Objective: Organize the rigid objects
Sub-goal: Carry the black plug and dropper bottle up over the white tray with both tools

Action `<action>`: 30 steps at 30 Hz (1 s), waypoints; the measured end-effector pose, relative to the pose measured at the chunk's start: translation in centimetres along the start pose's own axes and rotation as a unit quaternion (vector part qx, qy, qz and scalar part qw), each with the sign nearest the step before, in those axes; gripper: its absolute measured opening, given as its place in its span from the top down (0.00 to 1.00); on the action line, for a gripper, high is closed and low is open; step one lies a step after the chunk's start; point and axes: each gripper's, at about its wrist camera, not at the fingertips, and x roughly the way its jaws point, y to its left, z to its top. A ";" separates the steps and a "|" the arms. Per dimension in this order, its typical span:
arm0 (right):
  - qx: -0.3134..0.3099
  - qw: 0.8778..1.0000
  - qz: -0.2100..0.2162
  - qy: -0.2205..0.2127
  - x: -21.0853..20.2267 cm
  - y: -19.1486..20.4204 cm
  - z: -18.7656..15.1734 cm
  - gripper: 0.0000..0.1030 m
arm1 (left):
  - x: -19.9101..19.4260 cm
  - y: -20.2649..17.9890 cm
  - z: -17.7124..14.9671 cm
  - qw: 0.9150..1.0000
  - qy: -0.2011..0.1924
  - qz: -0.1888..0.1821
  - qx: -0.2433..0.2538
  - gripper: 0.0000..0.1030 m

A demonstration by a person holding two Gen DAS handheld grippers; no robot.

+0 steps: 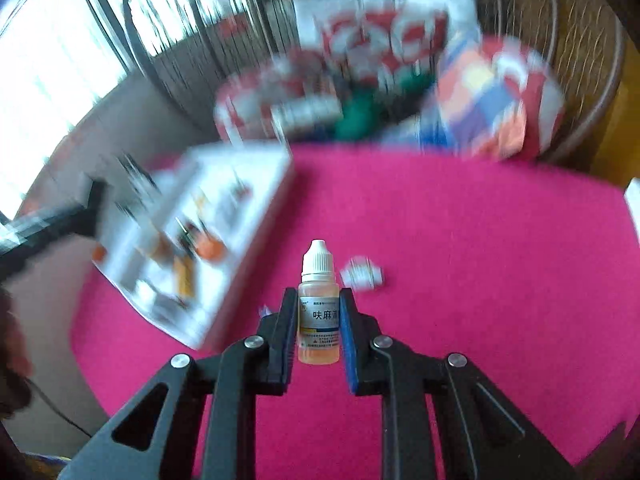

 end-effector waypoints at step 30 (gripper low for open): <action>-0.015 0.964 0.100 -0.244 -16.0 7.5 7.5 0.82 | -12.5 6.9 3.8 0.986 -0.159 0.026 -0.042 0.72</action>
